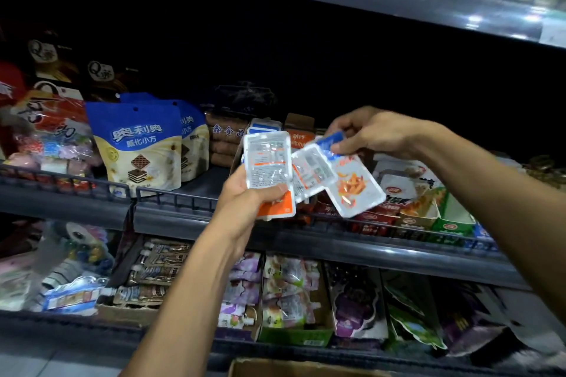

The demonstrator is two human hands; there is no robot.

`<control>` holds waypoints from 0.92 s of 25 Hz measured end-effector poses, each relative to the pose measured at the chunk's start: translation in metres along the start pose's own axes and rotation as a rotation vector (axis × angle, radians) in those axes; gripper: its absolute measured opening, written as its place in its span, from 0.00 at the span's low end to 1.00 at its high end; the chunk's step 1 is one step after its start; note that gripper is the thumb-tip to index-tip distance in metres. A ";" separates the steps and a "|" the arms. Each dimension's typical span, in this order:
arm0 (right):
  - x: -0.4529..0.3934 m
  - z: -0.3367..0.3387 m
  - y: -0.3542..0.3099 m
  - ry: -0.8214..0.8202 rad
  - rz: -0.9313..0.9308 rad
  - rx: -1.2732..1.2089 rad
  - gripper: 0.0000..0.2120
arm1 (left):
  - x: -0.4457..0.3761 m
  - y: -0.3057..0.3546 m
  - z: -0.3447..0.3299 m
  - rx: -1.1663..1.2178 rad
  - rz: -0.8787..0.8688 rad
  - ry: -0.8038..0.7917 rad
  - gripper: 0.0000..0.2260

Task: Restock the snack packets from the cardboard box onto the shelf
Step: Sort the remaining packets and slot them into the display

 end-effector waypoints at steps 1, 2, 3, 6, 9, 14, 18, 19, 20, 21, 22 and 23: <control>0.003 0.021 0.002 0.182 0.023 -0.027 0.06 | 0.000 -0.001 0.008 0.030 -0.005 0.066 0.18; 0.007 0.041 0.007 0.361 0.021 -0.083 0.08 | 0.000 -0.004 0.017 0.064 -0.006 0.145 0.18; 0.010 0.053 0.013 0.480 -0.016 -0.105 0.12 | 0.000 -0.007 0.026 0.100 -0.002 0.220 0.18; -0.007 0.053 0.015 0.478 -0.136 0.253 0.11 | 0.001 -0.013 0.044 0.164 0.007 0.333 0.18; -0.028 0.026 0.019 0.307 -0.205 0.622 0.07 | 0.000 -0.011 0.045 0.166 0.003 0.337 0.18; -0.044 0.016 0.016 0.311 -0.154 0.593 0.08 | 0.000 -0.007 0.045 0.153 -0.001 0.324 0.19; -0.053 -0.007 0.033 0.083 -0.301 0.774 0.09 | -0.002 -0.006 0.047 0.134 -0.001 0.320 0.19; -0.054 -0.015 0.035 0.031 -0.349 0.906 0.09 | -0.002 -0.006 0.045 0.133 0.001 0.315 0.19; -0.055 -0.022 0.032 -0.002 -0.375 1.032 0.11 | -0.003 -0.005 0.044 0.124 0.003 0.307 0.19; -0.060 -0.028 0.029 -0.023 -0.379 1.124 0.14 | -0.003 -0.005 0.043 0.114 0.006 0.301 0.19; -0.068 -0.031 0.028 -0.033 -0.362 1.149 0.19 | -0.003 -0.005 0.043 0.107 0.008 0.299 0.19; -0.073 -0.034 0.028 -0.043 -0.349 1.108 0.22 | -0.003 -0.005 0.042 0.098 0.013 0.295 0.19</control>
Point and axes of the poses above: each hand's wrist, its own x-axis away from the middle knuckle, its own z-axis out of the back of the hand, y = z × x, the point moved 9 cm from there along -x, towards the middle knuckle, and after that the axes turned 13 degrees about -y, right-handed, at the moved point
